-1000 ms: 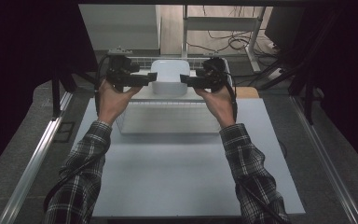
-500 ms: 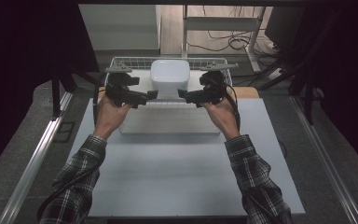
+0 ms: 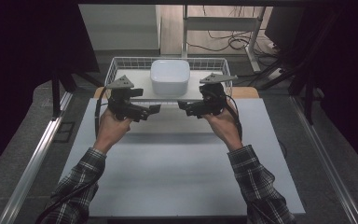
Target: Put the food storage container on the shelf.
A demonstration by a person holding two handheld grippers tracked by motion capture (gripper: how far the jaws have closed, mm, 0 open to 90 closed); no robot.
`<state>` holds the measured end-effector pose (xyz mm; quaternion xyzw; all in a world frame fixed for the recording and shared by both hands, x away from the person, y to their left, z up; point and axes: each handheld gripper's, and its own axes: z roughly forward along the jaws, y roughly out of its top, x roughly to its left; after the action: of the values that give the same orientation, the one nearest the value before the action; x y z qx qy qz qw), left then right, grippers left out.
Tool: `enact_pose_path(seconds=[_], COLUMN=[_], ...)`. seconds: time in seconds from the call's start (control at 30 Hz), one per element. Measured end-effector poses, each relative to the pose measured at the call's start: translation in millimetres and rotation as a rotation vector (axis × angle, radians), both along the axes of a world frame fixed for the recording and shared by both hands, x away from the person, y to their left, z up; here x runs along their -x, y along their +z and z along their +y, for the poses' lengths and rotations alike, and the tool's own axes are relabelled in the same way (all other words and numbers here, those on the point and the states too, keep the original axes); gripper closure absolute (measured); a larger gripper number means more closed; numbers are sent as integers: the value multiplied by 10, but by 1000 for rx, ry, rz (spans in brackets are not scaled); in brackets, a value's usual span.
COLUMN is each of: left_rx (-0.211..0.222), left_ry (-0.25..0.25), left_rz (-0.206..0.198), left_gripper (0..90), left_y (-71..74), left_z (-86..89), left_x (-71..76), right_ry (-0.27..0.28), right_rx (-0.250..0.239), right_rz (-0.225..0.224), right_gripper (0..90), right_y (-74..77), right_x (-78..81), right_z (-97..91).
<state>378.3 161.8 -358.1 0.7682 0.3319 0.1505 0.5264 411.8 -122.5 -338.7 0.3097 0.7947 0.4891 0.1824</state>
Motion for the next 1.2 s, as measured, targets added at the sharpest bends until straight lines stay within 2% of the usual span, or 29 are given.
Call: enact_pose_path(seconds=[0.13,0.2,0.27,0.47,0.67,0.93,1.17,1.2], left_rx=[-21,-17,-4,-12,-15,-23,-19,-19], left_ry=[-8,-8,-14,-8,2,8,17,17], left_rz=[-13,-13,-2,18,18,28,45,51], left_gripper=[10,11,8,9,11,14,17,17], left_y=[-78,-98,-157,-276,-376,-606,-806,-865], left_z=[-13,-11,6,41,57,50,42,34], left_x=[111,137,204,315,447,600,691,718], right_ry=[10,10,16,23,39,68,66,61], right_rx=[10,12,20,16,16,20,13,7], right_rz=[-9,-11,-16,-12,-5,4,8,14], right_gripper=[6,7,6,6,3,3,4,4], right_y=[-43,-52,-86,-154,-242,-452,-610,-685], right_x=[81,96,154,252,359,497,590,619], right_z=[-20,-25,-50,-104,-133,-153,-191,-211])
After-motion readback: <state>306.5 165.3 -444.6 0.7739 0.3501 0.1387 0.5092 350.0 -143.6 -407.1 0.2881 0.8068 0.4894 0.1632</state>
